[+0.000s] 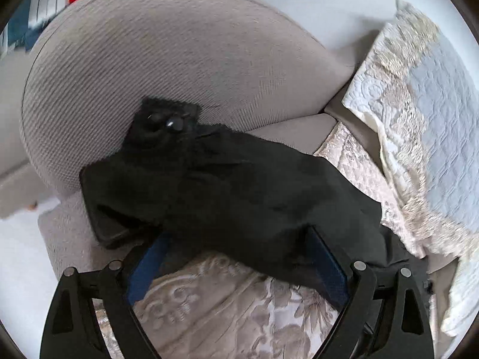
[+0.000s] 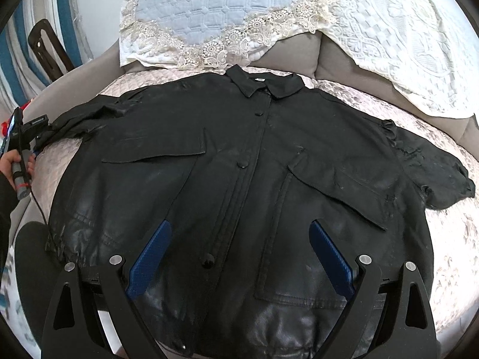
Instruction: Fold large clothes
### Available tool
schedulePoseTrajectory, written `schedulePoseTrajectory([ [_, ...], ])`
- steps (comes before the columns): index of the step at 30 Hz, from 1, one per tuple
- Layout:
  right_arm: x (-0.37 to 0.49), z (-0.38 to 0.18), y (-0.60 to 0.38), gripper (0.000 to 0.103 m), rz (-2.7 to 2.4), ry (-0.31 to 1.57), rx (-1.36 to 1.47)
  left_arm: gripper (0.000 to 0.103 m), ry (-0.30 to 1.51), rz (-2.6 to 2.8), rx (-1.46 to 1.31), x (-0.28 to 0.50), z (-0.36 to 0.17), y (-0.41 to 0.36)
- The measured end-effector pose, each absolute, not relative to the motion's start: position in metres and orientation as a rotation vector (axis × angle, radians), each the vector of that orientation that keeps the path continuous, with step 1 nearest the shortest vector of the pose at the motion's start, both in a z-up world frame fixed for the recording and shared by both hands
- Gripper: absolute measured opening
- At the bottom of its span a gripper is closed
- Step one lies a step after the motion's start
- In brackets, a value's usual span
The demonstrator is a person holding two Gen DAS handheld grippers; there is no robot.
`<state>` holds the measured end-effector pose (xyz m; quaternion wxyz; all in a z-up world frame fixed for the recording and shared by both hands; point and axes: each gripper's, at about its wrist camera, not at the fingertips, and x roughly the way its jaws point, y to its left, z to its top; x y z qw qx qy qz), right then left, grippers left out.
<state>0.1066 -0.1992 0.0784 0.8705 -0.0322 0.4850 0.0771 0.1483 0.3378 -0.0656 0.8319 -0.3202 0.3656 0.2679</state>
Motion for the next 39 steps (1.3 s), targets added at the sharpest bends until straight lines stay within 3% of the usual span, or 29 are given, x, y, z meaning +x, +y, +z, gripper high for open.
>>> schedulePoseTrajectory([
  [3,0.11,0.075,-0.197,0.094,0.161,1.026,-0.066,0.056,0.788,0.585,-0.628,0.159,-0.068,0.336],
  [5,0.111,0.074,-0.198,0.094,0.163,1.026,-0.063,0.023,0.787,0.59,-0.607,0.165,-0.066,0.338],
  [8,0.109,0.075,-0.202,0.094,0.161,1.021,-0.053,0.006,0.765,0.59,-0.581,0.167,-0.053,0.338],
  [13,0.106,0.081,-0.218,0.094,0.139,1.006,-0.028,0.004,0.659,0.517,-0.454,0.167,0.004,0.3],
  [19,0.102,0.087,-0.232,0.094,0.118,0.986,0.001,0.004,0.555,0.23,-0.298,0.183,0.073,0.189],
  [26,0.092,0.092,-0.251,0.094,0.087,0.967,0.029,0.005,0.681,-0.127,-0.207,0.23,0.051,0.038],
  [30,0.088,0.091,-0.264,0.094,0.057,0.975,0.047,0.022,0.83,-0.313,-0.173,0.237,0.015,-0.029],
  [32,0.085,0.093,-0.27,0.094,0.046,0.972,0.054,0.043,0.828,-0.365,-0.178,0.226,0.015,-0.04],
  [34,0.084,0.094,-0.275,0.094,0.039,0.97,0.062,0.054,0.791,-0.386,-0.183,0.206,0.027,-0.034],
  [39,0.09,0.092,-0.273,0.094,0.075,0.971,0.096,0.062,0.698,-0.281,-0.205,0.183,0.056,0.023],
])
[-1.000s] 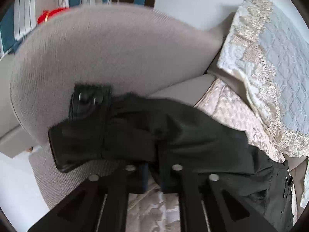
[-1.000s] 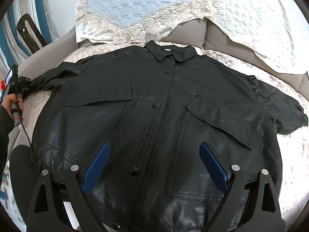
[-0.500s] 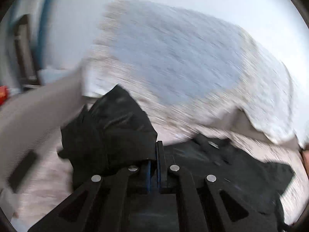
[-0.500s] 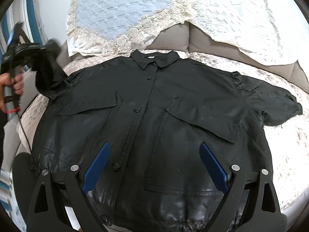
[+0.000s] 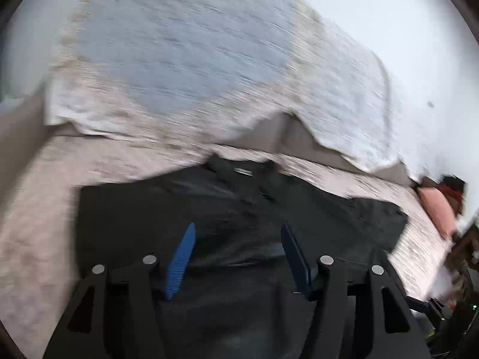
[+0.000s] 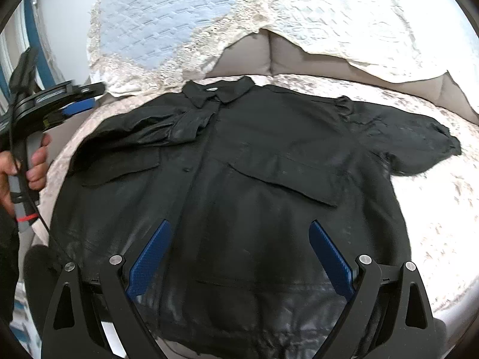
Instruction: Fold large clothes
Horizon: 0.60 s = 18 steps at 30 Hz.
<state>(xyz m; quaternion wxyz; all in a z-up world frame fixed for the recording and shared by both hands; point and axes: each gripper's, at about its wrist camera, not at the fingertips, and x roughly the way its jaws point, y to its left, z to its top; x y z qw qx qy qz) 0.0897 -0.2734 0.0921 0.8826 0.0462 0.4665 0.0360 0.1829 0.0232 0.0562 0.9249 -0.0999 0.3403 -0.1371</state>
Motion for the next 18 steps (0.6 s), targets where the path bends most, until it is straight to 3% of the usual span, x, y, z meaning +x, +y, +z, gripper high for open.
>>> schedulePoseTrajectory([
  [6,0.112,0.091,-0.253,0.094,0.164,0.979,0.115,0.062,0.737,-0.073,-0.212,0.196,0.042,0.094],
  [12,0.138,0.096,-0.241,0.094,0.193,0.963,0.124,0.06,0.828,-0.078,-0.176,0.218,-0.008,0.09],
  [15,0.14,0.093,-0.25,0.094,0.164,0.967,0.143,0.059,0.976,-0.053,-0.167,0.233,-0.051,0.088],
  [18,0.137,0.088,-0.266,0.093,0.118,0.985,0.141,0.058,0.961,-0.035,-0.106,0.231,-0.063,0.085],
])
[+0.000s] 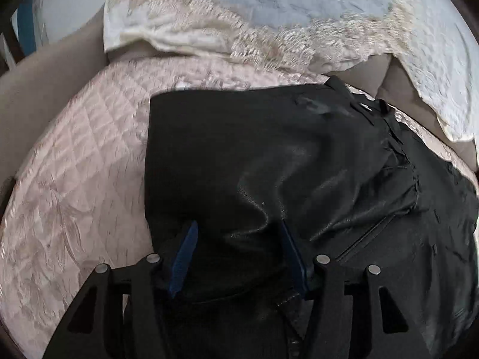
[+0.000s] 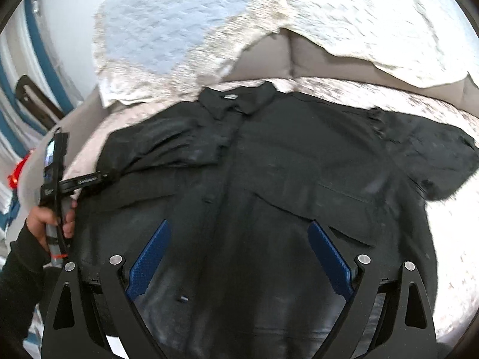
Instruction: Fold large clothes
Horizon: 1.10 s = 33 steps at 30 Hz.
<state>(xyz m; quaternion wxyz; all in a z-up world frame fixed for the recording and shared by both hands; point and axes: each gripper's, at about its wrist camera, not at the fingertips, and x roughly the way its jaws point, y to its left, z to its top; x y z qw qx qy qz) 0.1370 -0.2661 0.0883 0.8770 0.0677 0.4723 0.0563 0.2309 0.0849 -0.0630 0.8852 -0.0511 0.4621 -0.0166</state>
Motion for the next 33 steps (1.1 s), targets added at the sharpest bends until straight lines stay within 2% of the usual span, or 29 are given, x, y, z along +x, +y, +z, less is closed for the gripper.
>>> schedulePoseTrajectory([
  [4,0.123,0.093,-0.301,0.093,0.042,0.972,0.159,0.058,0.957,-0.024,-0.149,0.218,-0.044,0.087],
  [10,0.106,0.102,-0.351,0.093,-0.039,0.929,0.244,0.059,0.855,-0.073,-0.149,0.169,0.001,0.062],
  [13,0.101,0.103,-0.375,0.086,-0.064,0.919,0.294,0.059,0.841,-0.119,-0.13,0.15,0.01,0.036],
  [24,0.096,0.104,-0.498,0.086,-0.232,0.814,0.524,0.06,0.902,-0.236,-0.058,0.133,-0.003,-0.039],
  [33,0.125,0.056,-0.624,0.086,-0.393,0.813,0.727,0.06,0.942,-0.187,-0.041,0.151,-0.021,-0.055],
])
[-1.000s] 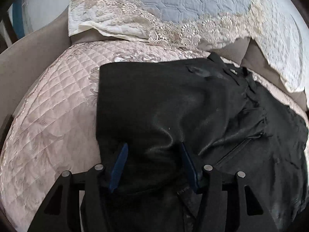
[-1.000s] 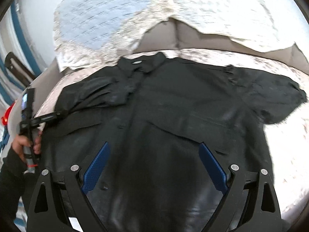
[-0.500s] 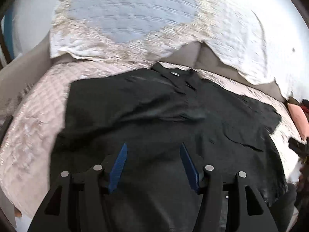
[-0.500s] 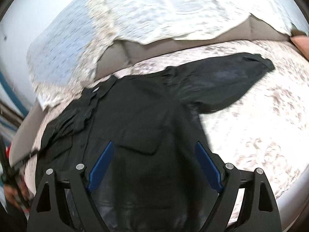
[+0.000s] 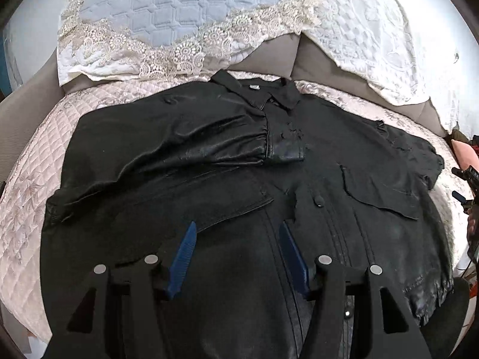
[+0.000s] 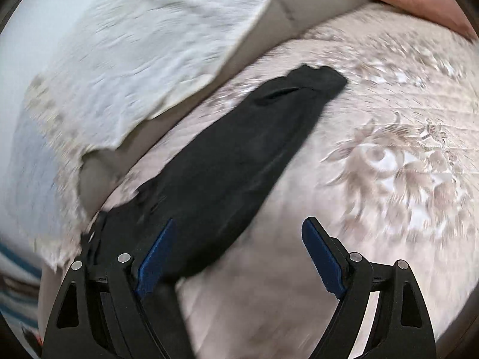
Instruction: Fold large clothes
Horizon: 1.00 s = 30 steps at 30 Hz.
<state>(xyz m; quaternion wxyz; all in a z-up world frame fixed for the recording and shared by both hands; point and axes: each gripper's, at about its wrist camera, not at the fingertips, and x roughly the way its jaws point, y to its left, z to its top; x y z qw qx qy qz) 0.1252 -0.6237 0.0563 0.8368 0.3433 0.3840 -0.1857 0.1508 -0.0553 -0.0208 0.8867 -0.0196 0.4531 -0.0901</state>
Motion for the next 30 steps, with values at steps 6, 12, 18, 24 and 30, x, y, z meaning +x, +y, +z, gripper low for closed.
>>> schedulePoseTrajectory([
  [6,0.149,0.031,-0.685,0.086,-0.475,0.794,0.811,0.06,0.976,-0.157,-0.04,0.164,-0.034,-0.063],
  [12,0.177,0.019,-0.727,0.086,-0.518,0.76,0.811,0.06,0.992,-0.124,-0.049,0.171,-0.039,-0.062],
  [18,0.195,0.016,-0.751,0.009,-0.538,0.796,0.864,0.06,0.996,-0.108,-0.057,0.172,-0.039,-0.059],
  [24,0.197,0.079,-0.706,0.003,-0.36,0.723,0.779,0.06,0.954,-0.125,-0.071,0.163,-0.024,-0.053],
  [30,0.218,0.167,-0.59,0.003,-0.054,0.649,0.626,0.06,0.906,-0.135,-0.091,0.155,-0.007,-0.045],
])
